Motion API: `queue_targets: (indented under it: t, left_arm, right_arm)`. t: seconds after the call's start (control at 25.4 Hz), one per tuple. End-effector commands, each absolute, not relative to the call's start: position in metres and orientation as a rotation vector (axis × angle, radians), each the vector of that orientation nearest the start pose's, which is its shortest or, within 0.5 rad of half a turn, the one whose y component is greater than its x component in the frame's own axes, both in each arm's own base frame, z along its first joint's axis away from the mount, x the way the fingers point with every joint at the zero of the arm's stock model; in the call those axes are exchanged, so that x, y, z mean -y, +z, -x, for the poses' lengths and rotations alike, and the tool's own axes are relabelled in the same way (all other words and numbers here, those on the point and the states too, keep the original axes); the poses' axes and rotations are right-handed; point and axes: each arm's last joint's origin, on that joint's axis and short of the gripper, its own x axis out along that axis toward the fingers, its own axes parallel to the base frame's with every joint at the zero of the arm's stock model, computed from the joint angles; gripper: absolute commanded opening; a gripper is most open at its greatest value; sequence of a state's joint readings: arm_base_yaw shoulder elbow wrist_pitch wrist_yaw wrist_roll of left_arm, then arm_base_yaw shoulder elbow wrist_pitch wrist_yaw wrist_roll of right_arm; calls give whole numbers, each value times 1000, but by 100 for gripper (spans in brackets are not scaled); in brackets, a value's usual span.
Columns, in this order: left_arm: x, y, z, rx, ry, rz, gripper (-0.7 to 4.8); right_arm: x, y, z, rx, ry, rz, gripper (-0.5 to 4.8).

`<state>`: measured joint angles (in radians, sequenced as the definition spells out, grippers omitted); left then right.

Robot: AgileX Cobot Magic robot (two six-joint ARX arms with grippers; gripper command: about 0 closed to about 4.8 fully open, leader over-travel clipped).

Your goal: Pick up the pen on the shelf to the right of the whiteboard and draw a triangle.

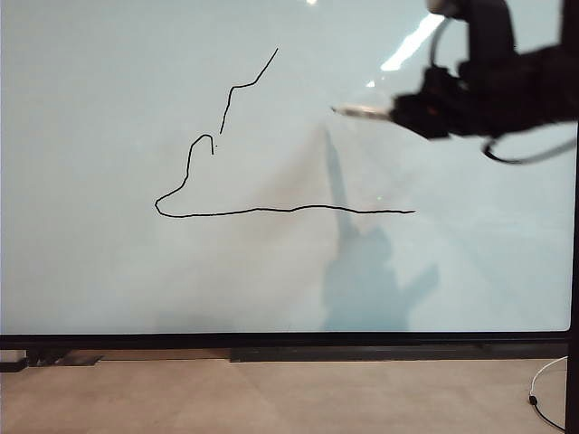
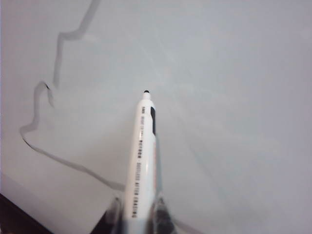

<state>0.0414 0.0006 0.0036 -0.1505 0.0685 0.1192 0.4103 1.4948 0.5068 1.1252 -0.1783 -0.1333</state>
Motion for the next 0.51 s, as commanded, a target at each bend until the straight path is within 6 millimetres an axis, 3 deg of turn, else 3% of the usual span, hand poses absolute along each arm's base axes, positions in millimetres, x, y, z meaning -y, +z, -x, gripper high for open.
queue_targets:
  t: [0.04, 0.51]
  left_arm:
    - [-2, 152, -96, -133, -38, -112, -5]
    - [-2, 152, -96, -132, -38, -112, -5]
  right_arm:
    - [-127, 227, -260, 244, 601, 117, -9]
    - [-143, 258, -275, 306, 656, 122, -9]
